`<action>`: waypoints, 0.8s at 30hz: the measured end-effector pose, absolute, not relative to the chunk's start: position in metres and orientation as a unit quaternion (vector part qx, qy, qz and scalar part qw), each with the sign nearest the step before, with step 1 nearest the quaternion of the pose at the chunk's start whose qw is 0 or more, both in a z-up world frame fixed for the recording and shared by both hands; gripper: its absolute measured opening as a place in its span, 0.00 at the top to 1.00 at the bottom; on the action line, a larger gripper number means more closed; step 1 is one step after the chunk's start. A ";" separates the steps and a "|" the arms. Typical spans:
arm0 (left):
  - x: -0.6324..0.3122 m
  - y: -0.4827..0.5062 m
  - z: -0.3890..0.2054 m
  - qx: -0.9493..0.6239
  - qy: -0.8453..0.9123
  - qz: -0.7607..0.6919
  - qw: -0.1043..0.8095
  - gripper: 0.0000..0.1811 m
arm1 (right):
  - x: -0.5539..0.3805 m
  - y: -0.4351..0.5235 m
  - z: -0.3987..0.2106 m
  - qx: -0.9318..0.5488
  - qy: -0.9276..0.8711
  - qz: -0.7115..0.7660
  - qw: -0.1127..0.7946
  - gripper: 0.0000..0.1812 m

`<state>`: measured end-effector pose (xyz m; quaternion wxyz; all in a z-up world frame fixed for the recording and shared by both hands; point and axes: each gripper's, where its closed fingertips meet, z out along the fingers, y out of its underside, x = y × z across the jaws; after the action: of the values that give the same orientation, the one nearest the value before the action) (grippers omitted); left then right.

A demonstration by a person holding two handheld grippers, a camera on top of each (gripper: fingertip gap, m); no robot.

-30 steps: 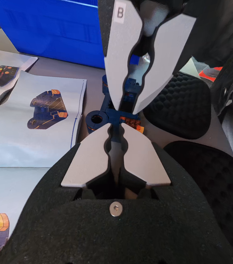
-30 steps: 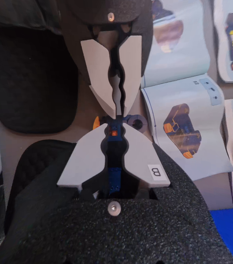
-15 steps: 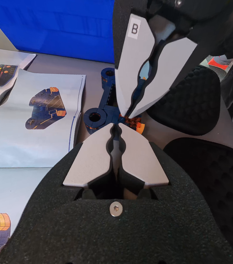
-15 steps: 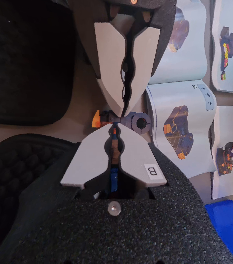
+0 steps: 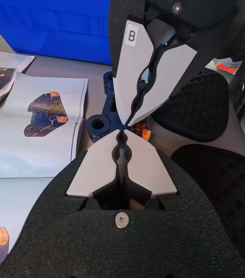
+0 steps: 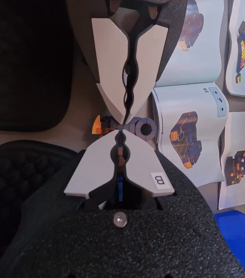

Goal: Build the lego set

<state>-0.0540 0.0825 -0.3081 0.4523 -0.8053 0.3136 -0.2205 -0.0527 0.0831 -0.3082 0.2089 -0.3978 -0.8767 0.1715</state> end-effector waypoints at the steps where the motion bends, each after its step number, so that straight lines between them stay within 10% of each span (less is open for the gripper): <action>1: -0.054 0.082 -0.308 -0.805 0.314 -0.221 0.452 1.00 | -0.053 0.083 -0.308 -0.398 -0.878 0.168 0.205 1.00; 24: -0.079 0.074 -0.305 -0.817 0.268 -0.255 0.442 0.98 | -0.061 0.078 -0.306 -0.437 -0.860 0.195 0.176 1.00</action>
<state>-0.0788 0.0741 -0.3055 0.4422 -0.8169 0.2683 -0.2552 -0.0605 0.0782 -0.3058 0.1763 -0.4366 -0.8605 0.1947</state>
